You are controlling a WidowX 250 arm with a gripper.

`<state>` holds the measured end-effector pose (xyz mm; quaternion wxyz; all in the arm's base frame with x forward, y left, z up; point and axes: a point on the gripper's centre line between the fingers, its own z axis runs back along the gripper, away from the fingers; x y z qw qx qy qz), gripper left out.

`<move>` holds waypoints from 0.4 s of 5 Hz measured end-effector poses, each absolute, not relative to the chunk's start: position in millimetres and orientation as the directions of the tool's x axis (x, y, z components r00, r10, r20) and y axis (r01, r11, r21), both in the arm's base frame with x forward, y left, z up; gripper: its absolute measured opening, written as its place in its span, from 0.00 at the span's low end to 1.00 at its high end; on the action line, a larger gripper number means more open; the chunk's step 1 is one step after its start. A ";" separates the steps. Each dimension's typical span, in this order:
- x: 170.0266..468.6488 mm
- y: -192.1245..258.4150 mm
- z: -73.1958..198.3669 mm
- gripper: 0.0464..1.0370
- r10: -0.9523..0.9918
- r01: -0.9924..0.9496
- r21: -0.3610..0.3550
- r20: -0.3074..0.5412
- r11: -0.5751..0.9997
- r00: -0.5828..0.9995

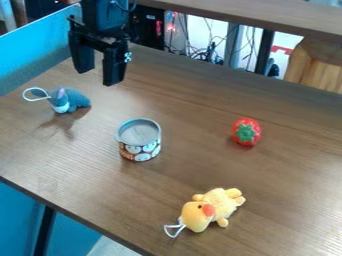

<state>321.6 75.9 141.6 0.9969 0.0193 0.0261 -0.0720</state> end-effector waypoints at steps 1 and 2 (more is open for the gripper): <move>318.4 75.0 128.7 0.96 -0.143 0.145 0.018 -0.096 0.989 0.985; 306.7 30.1 116.7 0.96 -0.300 0.306 0.022 -0.138 0.952 0.944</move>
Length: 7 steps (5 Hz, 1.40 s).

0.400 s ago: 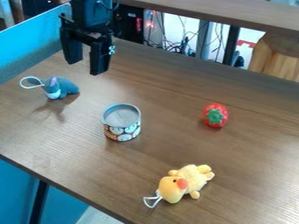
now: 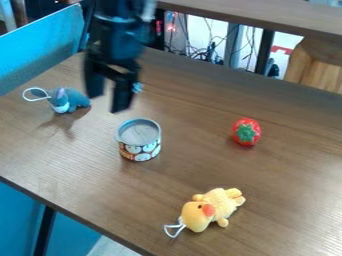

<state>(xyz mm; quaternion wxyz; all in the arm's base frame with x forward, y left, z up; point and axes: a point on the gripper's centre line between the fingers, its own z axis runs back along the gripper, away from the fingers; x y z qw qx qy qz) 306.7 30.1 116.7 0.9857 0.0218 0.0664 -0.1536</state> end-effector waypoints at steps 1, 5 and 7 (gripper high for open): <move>294.6 -23.1 124.9 0.96 -0.458 0.463 0.024 -0.112 0.886 0.882; 263.2 -127.9 40.5 0.96 -0.750 0.758 -0.057 -0.215 0.649 0.626; 268.2 -120.4 18.5 0.64 -0.679 0.712 0.014 -0.289 0.702 0.675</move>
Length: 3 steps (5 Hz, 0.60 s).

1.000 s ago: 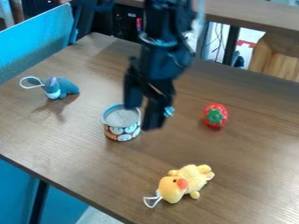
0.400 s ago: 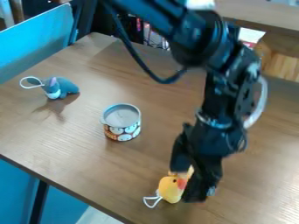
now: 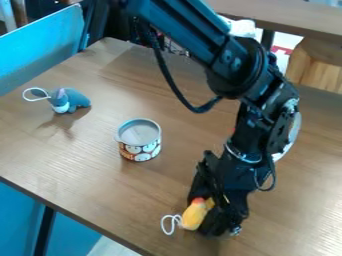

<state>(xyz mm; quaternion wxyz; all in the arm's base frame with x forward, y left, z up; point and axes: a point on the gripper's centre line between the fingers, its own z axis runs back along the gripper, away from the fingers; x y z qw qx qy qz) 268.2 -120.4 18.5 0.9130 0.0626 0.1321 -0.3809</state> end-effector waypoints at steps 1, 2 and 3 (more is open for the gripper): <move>263.9 -119.8 20.5 0.48 -0.683 0.707 0.017 -0.245 0.707 0.689; 252.4 -112.0 58.0 0.41 -0.681 0.690 0.015 -0.145 0.724 0.718; 253.1 -83.3 110.1 0.40 -0.640 0.638 0.059 0.029 0.768 0.768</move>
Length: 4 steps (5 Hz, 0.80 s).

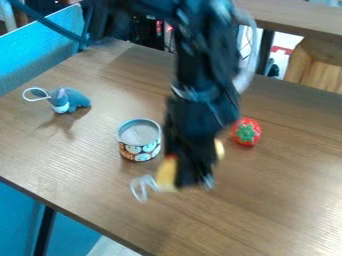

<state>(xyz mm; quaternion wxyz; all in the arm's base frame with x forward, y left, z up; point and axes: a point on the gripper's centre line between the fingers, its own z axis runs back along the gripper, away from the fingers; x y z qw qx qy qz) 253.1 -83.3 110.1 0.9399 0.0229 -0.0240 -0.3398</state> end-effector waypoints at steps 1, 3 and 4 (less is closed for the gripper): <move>253.1 -39.5 122.9 0.40 -0.513 0.507 0.112 0.029 0.854 0.858; 287.2 57.3 98.4 0.40 -0.058 0.058 -0.036 -0.017 0.998 0.998; 292.8 114.8 100.6 0.40 0.142 -0.143 -0.084 -0.025 0.986 0.990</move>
